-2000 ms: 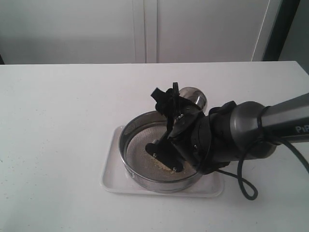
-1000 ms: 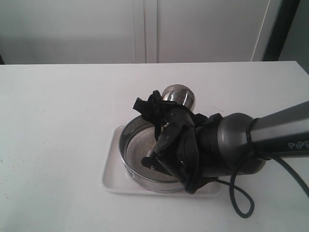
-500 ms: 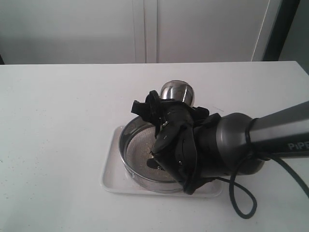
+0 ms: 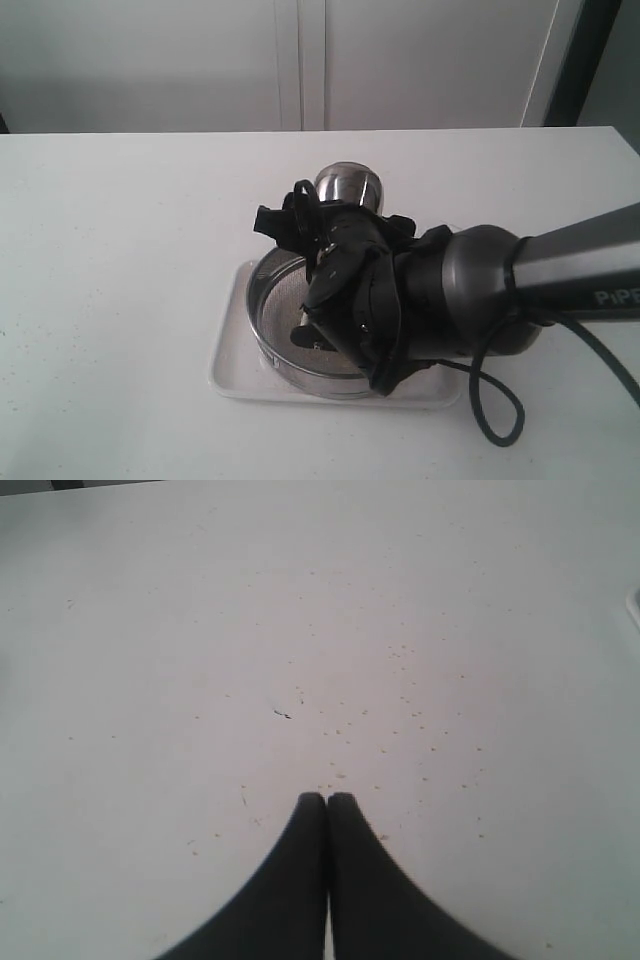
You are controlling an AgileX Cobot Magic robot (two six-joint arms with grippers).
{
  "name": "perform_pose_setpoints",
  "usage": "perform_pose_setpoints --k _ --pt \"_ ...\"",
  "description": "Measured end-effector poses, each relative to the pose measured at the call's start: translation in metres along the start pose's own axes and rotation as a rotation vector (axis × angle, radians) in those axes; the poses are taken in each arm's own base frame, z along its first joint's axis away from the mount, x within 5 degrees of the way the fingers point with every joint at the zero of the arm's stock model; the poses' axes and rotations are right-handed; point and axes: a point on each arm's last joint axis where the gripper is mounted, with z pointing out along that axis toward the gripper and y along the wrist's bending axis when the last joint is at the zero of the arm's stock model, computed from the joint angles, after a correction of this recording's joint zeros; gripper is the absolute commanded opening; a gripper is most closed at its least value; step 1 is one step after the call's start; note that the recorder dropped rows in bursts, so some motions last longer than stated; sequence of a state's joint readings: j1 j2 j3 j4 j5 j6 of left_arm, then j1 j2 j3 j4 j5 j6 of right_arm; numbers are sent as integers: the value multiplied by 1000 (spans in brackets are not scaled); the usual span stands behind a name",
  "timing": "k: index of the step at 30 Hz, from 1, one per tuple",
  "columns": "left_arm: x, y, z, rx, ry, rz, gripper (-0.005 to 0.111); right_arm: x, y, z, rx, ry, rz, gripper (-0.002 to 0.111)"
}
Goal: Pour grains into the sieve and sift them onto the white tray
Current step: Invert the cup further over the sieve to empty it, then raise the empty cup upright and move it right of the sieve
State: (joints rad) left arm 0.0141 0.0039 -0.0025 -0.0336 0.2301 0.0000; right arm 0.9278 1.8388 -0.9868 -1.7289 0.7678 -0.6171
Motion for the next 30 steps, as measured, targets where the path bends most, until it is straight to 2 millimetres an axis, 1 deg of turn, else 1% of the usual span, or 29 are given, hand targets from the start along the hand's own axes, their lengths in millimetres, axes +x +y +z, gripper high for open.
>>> perform_pose_setpoints --k 2,4,8,10,11,13,15,24,27,30 --pt "0 0 0 0 0 0 0 0 0 0 0 0 7 0" --pt "0 0 0 0 0 0 0 1 0 1 3 -6 68 0" --pt "0 0 0 0 0 0 0 2 0 0 0 -7 30 0" --pt "0 0 0 0 0 0 0 6 0 2 2 -10 113 0" --pt "0 0 0 0 0 0 0 6 0 1 -2 -12 127 0" --pt "0 0 0 0 0 0 0 6 2 0 -13 -18 89 0" --pt "0 0 0 0 0 0 0 4 3 0 -15 -31 101 0" --pt "0 0 0 0 0 0 0 6 -1 -3 16 -83 493 0" --pt "0 0 0 0 0 0 0 11 -1 -5 30 -117 654 0" --pt "0 0 0 0 0 0 0 21 2 -6 42 -144 793 0"
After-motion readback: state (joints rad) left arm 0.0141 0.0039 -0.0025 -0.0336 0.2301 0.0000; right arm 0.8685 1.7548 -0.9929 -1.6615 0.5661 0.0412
